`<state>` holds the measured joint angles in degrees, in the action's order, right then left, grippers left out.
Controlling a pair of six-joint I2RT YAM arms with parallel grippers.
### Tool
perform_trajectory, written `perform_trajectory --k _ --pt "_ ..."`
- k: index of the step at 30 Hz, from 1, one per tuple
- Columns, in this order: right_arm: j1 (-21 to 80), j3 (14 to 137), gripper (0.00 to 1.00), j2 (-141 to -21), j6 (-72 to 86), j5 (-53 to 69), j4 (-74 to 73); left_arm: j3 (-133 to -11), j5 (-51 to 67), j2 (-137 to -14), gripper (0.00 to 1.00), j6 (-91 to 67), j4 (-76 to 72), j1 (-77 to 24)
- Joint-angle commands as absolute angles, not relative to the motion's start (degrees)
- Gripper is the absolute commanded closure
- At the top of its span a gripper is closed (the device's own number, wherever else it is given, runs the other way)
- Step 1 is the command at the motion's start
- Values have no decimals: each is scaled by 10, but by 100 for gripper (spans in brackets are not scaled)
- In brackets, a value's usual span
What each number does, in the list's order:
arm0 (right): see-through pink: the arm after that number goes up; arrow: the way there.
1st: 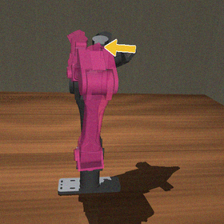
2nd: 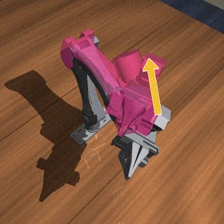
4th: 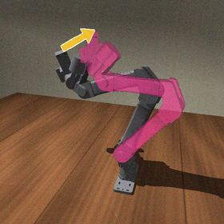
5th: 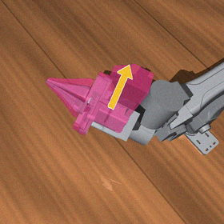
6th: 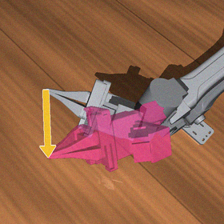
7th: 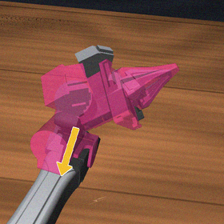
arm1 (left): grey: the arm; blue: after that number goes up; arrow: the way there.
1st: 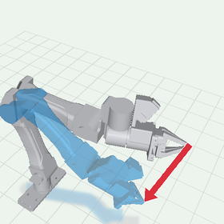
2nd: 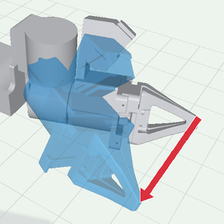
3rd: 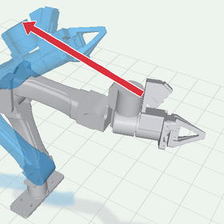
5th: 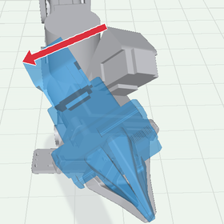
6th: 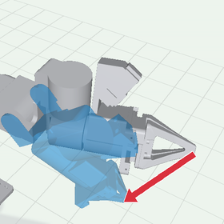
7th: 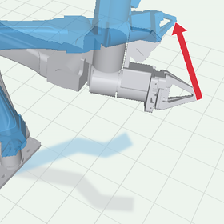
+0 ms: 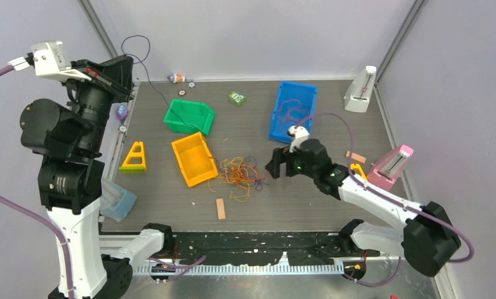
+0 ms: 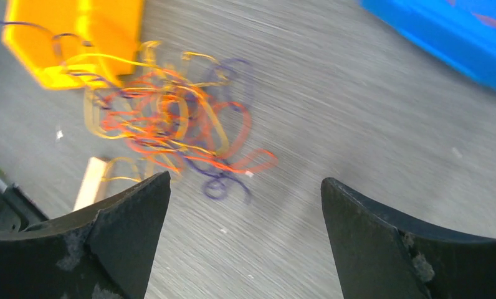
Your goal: Untangle the cables
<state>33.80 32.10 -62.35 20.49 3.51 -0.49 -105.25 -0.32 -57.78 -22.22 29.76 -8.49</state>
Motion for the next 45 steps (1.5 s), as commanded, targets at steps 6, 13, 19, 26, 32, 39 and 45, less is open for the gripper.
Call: perform_trajectory --k 6,13,19,26,32,39,45 --pt "496 518 4 -837 84 -9 4 -1050 9 -575 100 -220 270 -82" --pt "552 609 4 -975 87 -57 -45 -1061 -13 -575 100 -204 278 -82" --pt "553 556 73 -958 147 -151 -69 -1057 -30 -578 100 -194 282 -82" --pt "327 378 95 -750 264 -157 -139 -1062 -89 -598 100 -189 306 -81" --pt "115 285 95 -543 325 -147 -177 -1072 -129 -617 100 -196 335 -75" --pt "10 316 95 -534 367 -187 -264 -1054 -118 -632 100 -203 344 -70" --pt "8 318 95 -512 279 -32 -206 -1004 -35 -642 100 -229 329 -70"
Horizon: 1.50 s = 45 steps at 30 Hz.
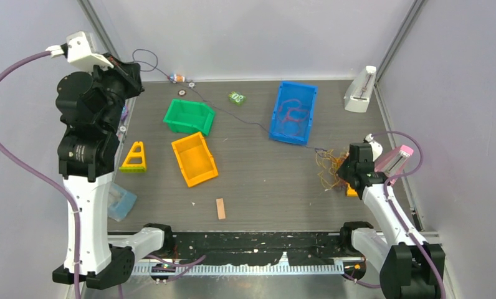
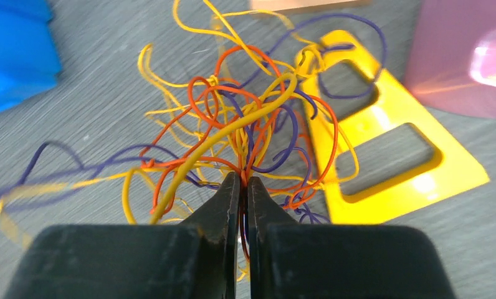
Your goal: Untangle the cables
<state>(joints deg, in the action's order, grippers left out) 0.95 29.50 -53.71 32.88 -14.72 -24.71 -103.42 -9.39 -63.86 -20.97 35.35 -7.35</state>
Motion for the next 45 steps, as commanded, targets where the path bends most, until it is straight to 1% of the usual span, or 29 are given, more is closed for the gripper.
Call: perform_trajectory --k 1,2,4,10,16,20,23,26,29,32,36,38,40,44,45 --pt "8 312 95 -505 259 3 -195 -992 -20 -644 100 -233 328 -69" --pt "8 309 95 -490 254 46 -178 -980 -9 -646 100 -239 329 -69" --pt "8 309 95 -468 245 66 -175 -951 16 -651 100 -245 328 -70" --pt "22 358 95 -434 211 74 -224 -896 28 -677 100 -235 364 -70" --pt "51 406 95 -426 202 85 -256 -764 -1 -630 100 -232 342 -69" --pt "85 421 95 -422 196 87 -258 -703 -28 -624 100 -225 346 -70" --pt "106 433 94 -420 189 75 -261 -685 -25 -641 100 -218 359 -69" --pt "116 464 95 -422 186 77 -273 -663 16 -660 96 -219 360 -69" --pt "117 493 95 -422 184 82 -285 -650 21 -672 94 -217 364 -70" --pt "118 512 95 -418 183 97 -289 -639 22 -688 94 -219 371 -69" --pt "120 534 95 -416 184 139 -276 -616 31 -722 96 -245 356 -70" --pt "123 542 95 -419 183 169 -269 -604 35 -733 91 -251 342 -70" --pt "129 551 95 -428 182 184 -265 -602 36 -734 83 -250 338 -69" --pt "140 565 95 -440 180 199 -263 -592 70 -693 43 -236 307 -80" --pt "142 566 95 -442 180 201 -262 -590 89 -680 37 -228 289 -89"
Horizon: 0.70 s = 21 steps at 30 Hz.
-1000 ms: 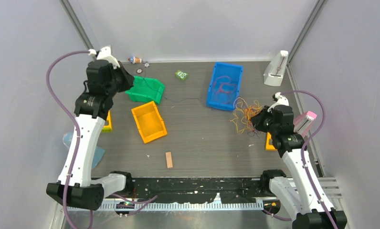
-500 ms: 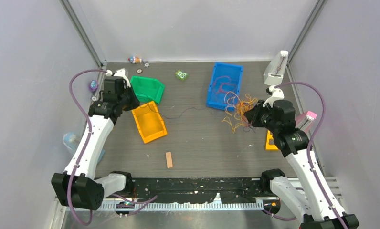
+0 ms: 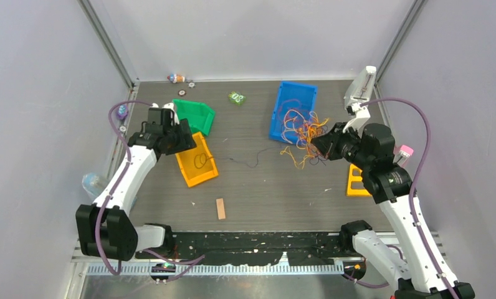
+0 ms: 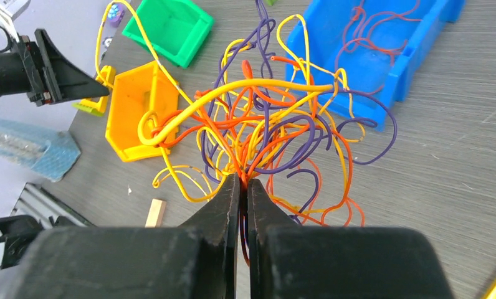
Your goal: Untangle the cables
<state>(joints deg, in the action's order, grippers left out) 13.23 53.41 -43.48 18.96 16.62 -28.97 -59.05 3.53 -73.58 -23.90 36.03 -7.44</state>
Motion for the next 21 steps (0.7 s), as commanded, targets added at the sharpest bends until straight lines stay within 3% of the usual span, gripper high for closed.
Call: perform_trajectory --k 1,3,10,21 --pt "143 568 95 -446 182 203 -259 -589 97 -671 31 -220 277 -105" --pt "144 572 95 -451 187 207 -256 -594 97 -660 24 -193 251 -148" --pt "144 606 95 -471 201 236 -271 -563 129 -677 12 -112 102 -268" --pt "144 647 95 -493 258 302 -265 -476 275 -760 11 -179 -188 -304"
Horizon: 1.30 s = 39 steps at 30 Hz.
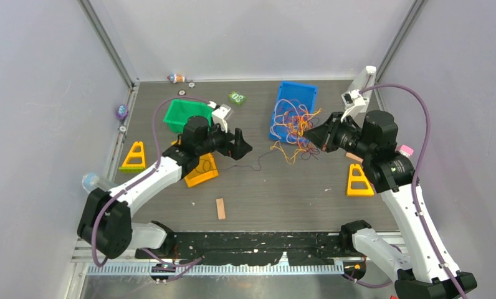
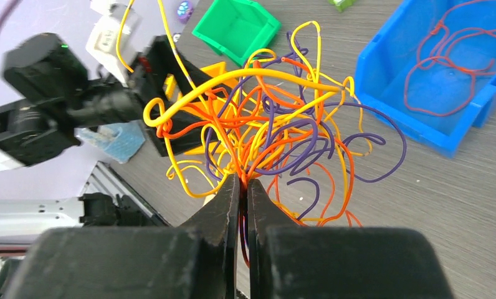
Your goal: Untangle the cables
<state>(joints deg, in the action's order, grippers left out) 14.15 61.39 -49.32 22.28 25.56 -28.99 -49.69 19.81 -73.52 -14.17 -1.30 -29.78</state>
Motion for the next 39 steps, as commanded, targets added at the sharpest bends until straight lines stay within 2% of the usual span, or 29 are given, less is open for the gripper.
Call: perform_trajectory --k 1,10,18,24,25,26,29,30,32,36,39 --pt "144 650 95 -494 266 312 -261 -477 288 -770 11 -185 -202 -308" --pt "145 665 95 -497 311 366 -242 -515 305 -846 12 -219 -277 -343" --pt "144 664 95 -494 342 395 -231 -527 323 -901 19 -265 -440 -344" --pt "144 655 95 -488 356 408 -224 -555 341 -946 25 -281 -495 -346" --pt "144 652 95 -487 358 410 -222 -559 344 -953 30 -285 -506 -348" --pt "144 650 95 -487 360 411 -221 -563 348 -958 40 -290 -514 -348" --pt "144 648 95 -484 357 405 -230 -556 348 -958 92 -301 -541 -350" --pt "144 650 95 -483 342 397 -240 -540 323 -947 100 -297 -551 -349" --pt "144 655 95 -480 314 338 -277 -507 281 -917 100 -283 -541 -344" --pt "144 636 95 -471 260 173 -363 -490 232 -853 100 -275 -399 -307" --pt "144 576 95 -469 248 54 -401 -465 210 -797 100 -275 -329 -270"
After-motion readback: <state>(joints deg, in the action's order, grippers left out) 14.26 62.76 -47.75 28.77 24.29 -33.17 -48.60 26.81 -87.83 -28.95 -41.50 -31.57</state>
